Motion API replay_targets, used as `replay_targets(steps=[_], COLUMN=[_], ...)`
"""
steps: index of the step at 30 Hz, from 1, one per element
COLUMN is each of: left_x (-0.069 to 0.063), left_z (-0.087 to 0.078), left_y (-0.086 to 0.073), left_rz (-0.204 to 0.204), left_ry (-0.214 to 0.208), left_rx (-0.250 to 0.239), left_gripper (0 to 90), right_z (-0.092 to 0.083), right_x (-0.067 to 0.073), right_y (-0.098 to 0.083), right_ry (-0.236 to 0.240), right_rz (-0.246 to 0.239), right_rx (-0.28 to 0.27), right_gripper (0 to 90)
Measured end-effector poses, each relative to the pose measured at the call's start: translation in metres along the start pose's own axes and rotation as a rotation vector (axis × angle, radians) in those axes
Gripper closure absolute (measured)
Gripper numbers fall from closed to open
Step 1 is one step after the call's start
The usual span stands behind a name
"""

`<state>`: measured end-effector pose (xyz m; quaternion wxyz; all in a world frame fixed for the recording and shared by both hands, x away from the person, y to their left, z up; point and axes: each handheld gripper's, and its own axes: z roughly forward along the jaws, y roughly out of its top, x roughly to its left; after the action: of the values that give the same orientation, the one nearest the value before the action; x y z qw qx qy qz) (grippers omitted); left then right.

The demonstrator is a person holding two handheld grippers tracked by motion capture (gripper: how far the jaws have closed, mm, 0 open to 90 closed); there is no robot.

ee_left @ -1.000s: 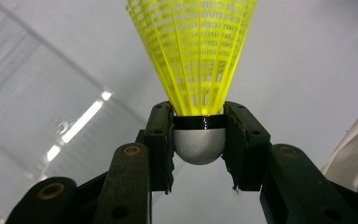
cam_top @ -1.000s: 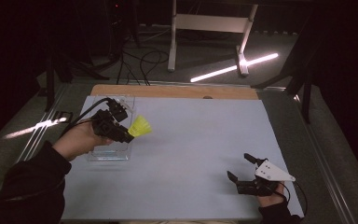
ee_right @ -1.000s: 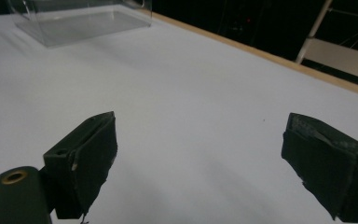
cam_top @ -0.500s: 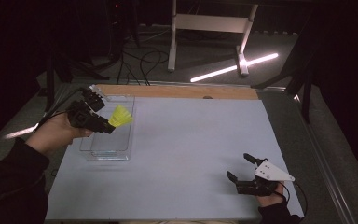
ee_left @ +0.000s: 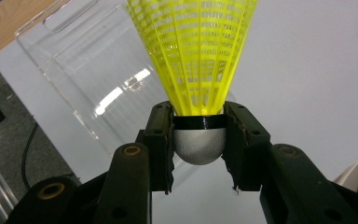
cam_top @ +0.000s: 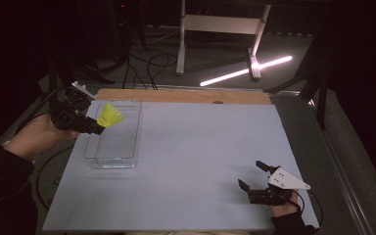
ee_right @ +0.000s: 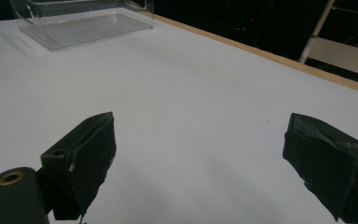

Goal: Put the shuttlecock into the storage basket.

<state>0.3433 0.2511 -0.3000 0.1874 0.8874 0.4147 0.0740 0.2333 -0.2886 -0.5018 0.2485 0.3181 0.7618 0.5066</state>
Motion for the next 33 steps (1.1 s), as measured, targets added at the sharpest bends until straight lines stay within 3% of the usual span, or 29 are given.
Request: replay_targets(steps=[11, 16, 25, 33], left_x=[0.013, 0.019, 0.029, 0.033], left_z=[0.005, 0.01, 0.026, 0.049], left_y=[-0.015, -0.023, -0.038, -0.046], left_rz=[-0.055, -0.081, -0.128, -0.135], left_ry=[0.011, 0.007, 0.003, -0.008], left_rx=[0.011, 0.013, 0.007, 0.015], left_gripper=[65.6, 65.6, 65.6, 65.6], right_z=[0.001, 0.001, 0.002, 0.002], right_x=[0.0, 0.0, 0.0, 0.001], right_y=[0.0, -0.001, -0.001, -0.001], right_ry=[0.006, 0.014, 0.017, 0.018], right_rz=[-0.005, 0.014, 0.001, 0.0], right_rx=[0.002, 0.008, 0.013, 0.019], right_gripper=[9.7, 9.7, 9.7, 9.7])
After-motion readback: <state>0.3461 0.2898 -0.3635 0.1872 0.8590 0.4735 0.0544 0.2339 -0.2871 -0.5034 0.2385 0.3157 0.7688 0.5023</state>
